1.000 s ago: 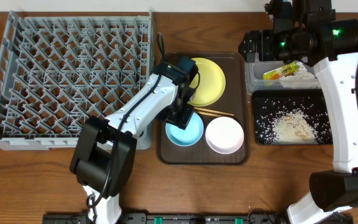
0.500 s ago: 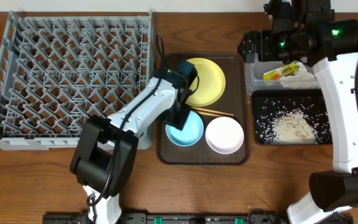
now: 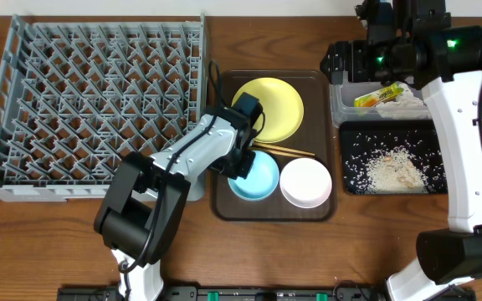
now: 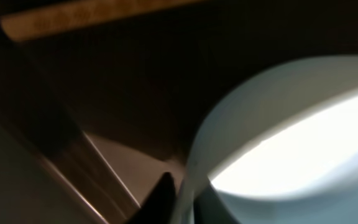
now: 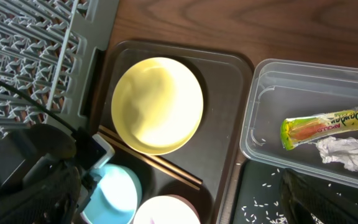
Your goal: Sort waste into correct bins and load items into the dishwasher
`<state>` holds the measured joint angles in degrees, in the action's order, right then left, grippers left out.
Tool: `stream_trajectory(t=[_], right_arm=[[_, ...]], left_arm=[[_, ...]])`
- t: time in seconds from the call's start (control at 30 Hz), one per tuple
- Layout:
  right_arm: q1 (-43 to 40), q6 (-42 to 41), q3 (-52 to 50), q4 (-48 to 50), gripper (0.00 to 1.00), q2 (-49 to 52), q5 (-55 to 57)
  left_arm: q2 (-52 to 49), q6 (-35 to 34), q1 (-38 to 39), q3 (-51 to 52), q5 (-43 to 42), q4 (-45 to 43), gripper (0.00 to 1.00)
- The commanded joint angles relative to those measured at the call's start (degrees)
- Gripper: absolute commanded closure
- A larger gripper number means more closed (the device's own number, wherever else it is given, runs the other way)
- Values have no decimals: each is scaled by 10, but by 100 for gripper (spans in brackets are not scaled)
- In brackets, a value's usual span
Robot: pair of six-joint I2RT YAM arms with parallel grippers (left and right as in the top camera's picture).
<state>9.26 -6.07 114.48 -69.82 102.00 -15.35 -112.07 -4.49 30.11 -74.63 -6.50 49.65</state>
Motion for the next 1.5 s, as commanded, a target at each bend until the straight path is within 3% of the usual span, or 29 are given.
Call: stream_trajectory(t=[0.0, 0.2, 0.33, 0.47, 0.57, 0.87, 1.0, 1.23, 1.4, 1.47], right_arm=[[5, -1, 1, -1, 1, 3, 5], [5, -1, 1, -1, 1, 3, 5], [5, -1, 1, -1, 1, 3, 5], [5, -1, 1, -1, 1, 3, 5], [5, -1, 1, -1, 1, 3, 5], [5, -1, 1, -1, 1, 3, 5], [5, -1, 1, -1, 1, 3, 5], [6, -1, 1, -1, 1, 3, 5], [6, -1, 1, -1, 1, 3, 5], [6, -1, 1, -1, 1, 3, 5]], left_arm=[[-3, 1, -2, 2, -5, 1, 92], [17, 1, -2, -16, -2, 14, 93], [72, 1, -6, -45, 48, 34, 93], [151, 1, -8, -56, 153, 16, 93], [205, 1, -10, -56, 281, -25, 93], [209, 50, -55, -56, 456, -167, 93], [209, 50, -66, -56, 443, -180, 93], [209, 14, -57, -56, 278, -124, 92], [209, -8, -57, -53, 121, -89, 69], [207, -8, -56, -50, 77, -87, 64]])
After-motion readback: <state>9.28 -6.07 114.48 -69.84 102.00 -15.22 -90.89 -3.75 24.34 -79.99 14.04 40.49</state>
